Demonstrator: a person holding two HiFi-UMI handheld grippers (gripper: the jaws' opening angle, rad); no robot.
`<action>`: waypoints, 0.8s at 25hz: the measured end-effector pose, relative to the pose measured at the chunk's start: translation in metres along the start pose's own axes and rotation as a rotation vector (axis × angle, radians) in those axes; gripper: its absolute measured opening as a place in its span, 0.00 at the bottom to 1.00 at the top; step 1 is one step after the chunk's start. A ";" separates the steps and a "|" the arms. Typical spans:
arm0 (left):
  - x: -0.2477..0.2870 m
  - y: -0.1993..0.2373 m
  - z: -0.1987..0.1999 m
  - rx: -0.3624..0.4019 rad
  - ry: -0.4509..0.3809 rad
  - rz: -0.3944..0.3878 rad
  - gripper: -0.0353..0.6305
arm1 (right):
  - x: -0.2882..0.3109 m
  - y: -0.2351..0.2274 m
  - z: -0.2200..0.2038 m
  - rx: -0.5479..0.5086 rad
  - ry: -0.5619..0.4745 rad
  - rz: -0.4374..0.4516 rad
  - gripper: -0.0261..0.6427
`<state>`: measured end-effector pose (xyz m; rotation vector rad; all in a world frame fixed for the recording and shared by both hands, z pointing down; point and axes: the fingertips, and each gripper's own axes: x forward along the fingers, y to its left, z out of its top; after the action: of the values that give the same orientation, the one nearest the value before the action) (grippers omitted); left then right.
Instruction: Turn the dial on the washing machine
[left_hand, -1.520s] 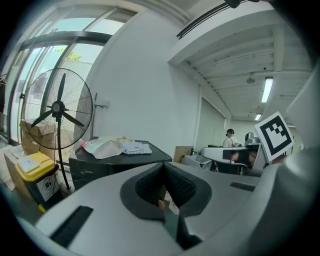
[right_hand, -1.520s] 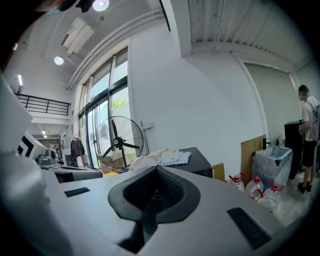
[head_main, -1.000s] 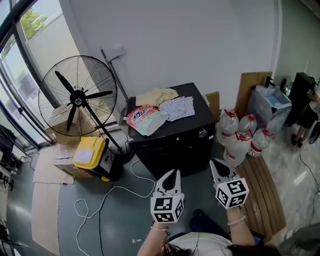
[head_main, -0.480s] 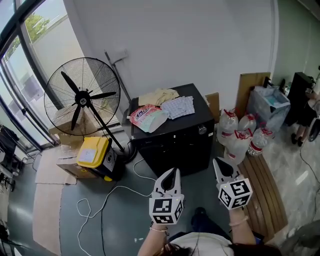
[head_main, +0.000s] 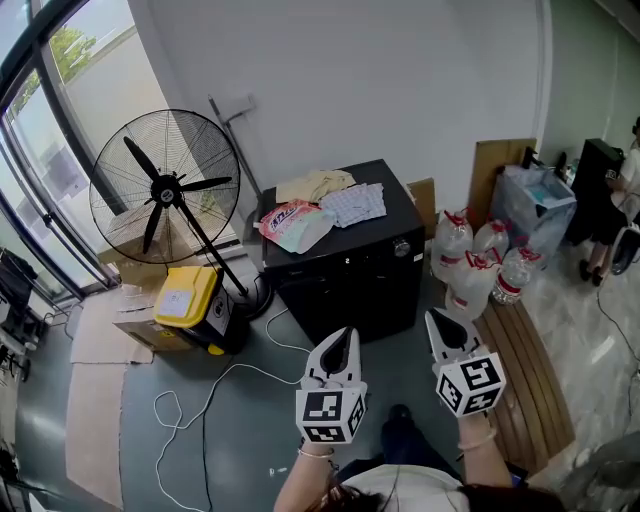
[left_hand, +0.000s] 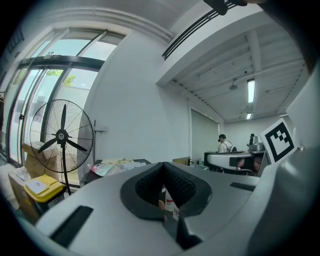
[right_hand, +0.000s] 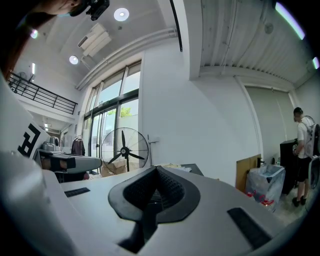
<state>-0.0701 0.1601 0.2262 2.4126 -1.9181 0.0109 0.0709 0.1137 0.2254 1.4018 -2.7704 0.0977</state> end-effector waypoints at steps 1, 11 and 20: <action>-0.002 -0.001 0.000 0.002 -0.001 0.000 0.08 | -0.002 0.001 0.000 -0.001 -0.001 0.000 0.08; -0.019 -0.006 0.001 0.010 -0.006 0.001 0.08 | -0.017 0.010 0.003 -0.002 -0.014 -0.009 0.08; -0.027 -0.004 0.004 0.017 -0.009 0.003 0.08 | -0.021 0.019 0.006 -0.012 -0.012 -0.012 0.08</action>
<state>-0.0722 0.1867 0.2208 2.4251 -1.9329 0.0174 0.0680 0.1417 0.2170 1.4203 -2.7671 0.0723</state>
